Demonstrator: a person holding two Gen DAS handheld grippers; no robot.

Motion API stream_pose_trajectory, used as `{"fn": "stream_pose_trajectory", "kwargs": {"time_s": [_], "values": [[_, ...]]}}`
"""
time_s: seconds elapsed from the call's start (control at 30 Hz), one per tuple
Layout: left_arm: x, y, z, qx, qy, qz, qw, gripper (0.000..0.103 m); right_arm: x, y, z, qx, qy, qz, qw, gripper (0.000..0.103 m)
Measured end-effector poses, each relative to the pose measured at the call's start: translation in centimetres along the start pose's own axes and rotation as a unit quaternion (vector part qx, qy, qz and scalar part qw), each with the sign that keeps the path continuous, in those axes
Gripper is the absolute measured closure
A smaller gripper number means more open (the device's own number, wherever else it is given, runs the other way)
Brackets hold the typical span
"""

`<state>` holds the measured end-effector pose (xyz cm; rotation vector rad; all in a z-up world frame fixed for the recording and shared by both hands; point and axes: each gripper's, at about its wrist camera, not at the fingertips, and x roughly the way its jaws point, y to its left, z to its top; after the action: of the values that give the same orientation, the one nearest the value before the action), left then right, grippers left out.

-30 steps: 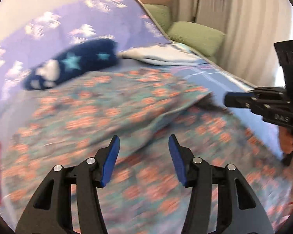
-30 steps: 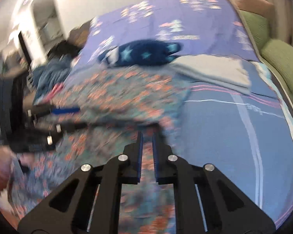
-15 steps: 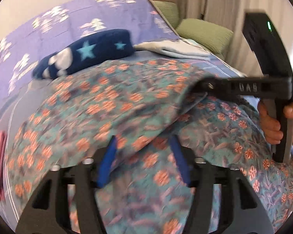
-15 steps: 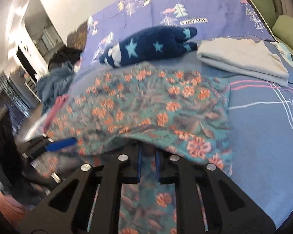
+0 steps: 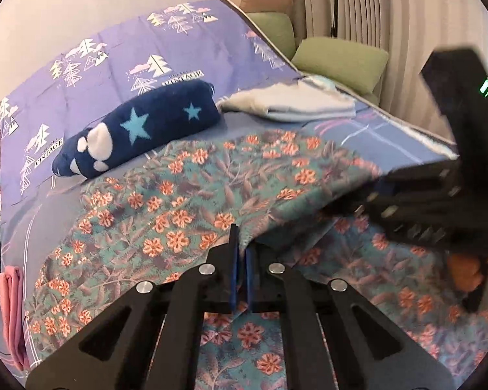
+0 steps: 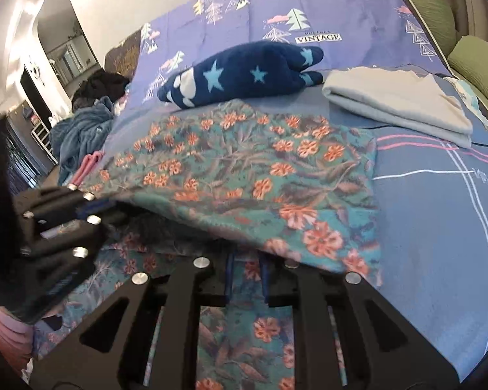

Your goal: Fold small clothes

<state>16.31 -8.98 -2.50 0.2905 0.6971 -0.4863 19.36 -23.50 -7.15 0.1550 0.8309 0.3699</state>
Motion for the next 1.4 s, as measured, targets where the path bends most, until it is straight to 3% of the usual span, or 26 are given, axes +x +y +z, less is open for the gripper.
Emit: {"fn": "stream_pose_trajectory", "kwargs": {"time_s": [0.13, 0.17, 0.27, 0.37, 0.57, 0.6, 0.63, 0.67, 0.8, 0.83, 0.93, 1.03, 1.1, 1.17, 1.23, 1.3, 1.33, 1.37, 1.4], "values": [[-0.8, 0.2, 0.7, -0.020, -0.022, -0.011, 0.9995, 0.099, 2.0, 0.3, 1.2, 0.033, -0.003, -0.001, 0.999, 0.087], [-0.9, 0.2, 0.8, -0.025, -0.025, -0.013, 0.9993, 0.099, 2.4, 0.2, 1.6, 0.042, -0.012, -0.018, 0.999, 0.091], [-0.5, 0.1, 0.6, -0.027, -0.021, -0.029, 0.9990, 0.099, 2.7, -1.3, 2.1, 0.078, -0.038, -0.130, 0.988, 0.103], [0.1, -1.1, 0.0, 0.000, -0.017, -0.018, 0.9997, 0.099, 2.7, -3.2, 1.4, 0.132, -0.025, -0.119, 0.984, 0.103], [0.5, -0.5, -0.6, -0.012, -0.005, -0.028, 0.9995, 0.097, 1.3, -3.0, 0.4, 0.096, -0.002, -0.124, 0.988, 0.099], [0.2, -0.1, -0.6, -0.017, -0.005, -0.034, 0.9993, 0.096, 1.1, -3.1, 0.1, 0.091, 0.000, -0.129, 0.987, 0.098], [0.0, 0.1, -0.7, -0.020, -0.004, -0.038, 0.9991, 0.094, 0.7, -3.4, -0.3, 0.093, 0.003, -0.141, 0.986, 0.089], [-0.4, 0.3, -0.8, -0.023, -0.003, -0.045, 0.9987, 0.092, 0.3, -3.8, -0.6, 0.099, 0.004, -0.142, 0.985, 0.089], [-3.2, 1.8, -2.1, -0.031, -0.006, -0.037, 0.9988, 0.060, -1.8, -4.2, -1.7, 0.104, 0.006, -0.125, 0.987, 0.076], [-4.2, 2.8, -2.7, -0.042, -0.010, -0.024, 0.9988, 0.060, -2.3, -4.1, -2.0, 0.100, 0.007, -0.125, 0.987, 0.062], [-6.8, 7.8, -4.7, -0.119, -0.006, 0.013, 0.9928, 0.060, -3.8, -3.3, -3.2, 0.074, 0.009, -0.111, 0.991, 0.058], [-7.7, 13.3, -6.9, -0.200, 0.012, 0.068, 0.9773, 0.060, -5.0, -2.4, -4.2, 0.039, 0.003, -0.113, 0.993, 0.054], [-7.4, 16.0, -8.2, -0.259, 0.029, 0.080, 0.9622, 0.060, -5.4, -1.4, -4.6, 0.014, -0.004, -0.110, 0.994, 0.050], [-6.0, 17.7, -9.4, -0.304, 0.054, 0.040, 0.9502, 0.060, -5.7, -0.6, -4.6, -0.004, -0.015, -0.114, 0.993, 0.048], [-4.4, 17.6, -9.8, -0.316, 0.078, 0.010, 0.9456, 0.060, -5.5, -0.1, -4.7, -0.010, -0.016, -0.114, 0.993, 0.047], [-3.0, 16.8, -9.7, -0.303, 0.094, 0.013, 0.9483, 0.060, -5.4, 0.0, -4.7, -0.005, -0.012, -0.104, 0.994, 0.046], [-2.7, 16.3, -9.4, -0.287, 0.091, 0.030, 0.9532, 0.068, -5.3, 0.1, -4.7, -0.005, -0.010, -0.102, 0.995, 0.046], [-2.6, 15.8, -9.2, -0.274, 0.088, 0.039, 0.9568, 0.101, -5.3, 0.1, -4.7, -0.007, -0.011, -0.103, 0.995, 0.046], [-2.6, 15.6, -8.9, -0.270, 0.087, 0.038, 0.9582, 0.101, -5.3, 0.1, -4.6, -0.010, -0.012, -0.107, 0.994, 0.046]]}}
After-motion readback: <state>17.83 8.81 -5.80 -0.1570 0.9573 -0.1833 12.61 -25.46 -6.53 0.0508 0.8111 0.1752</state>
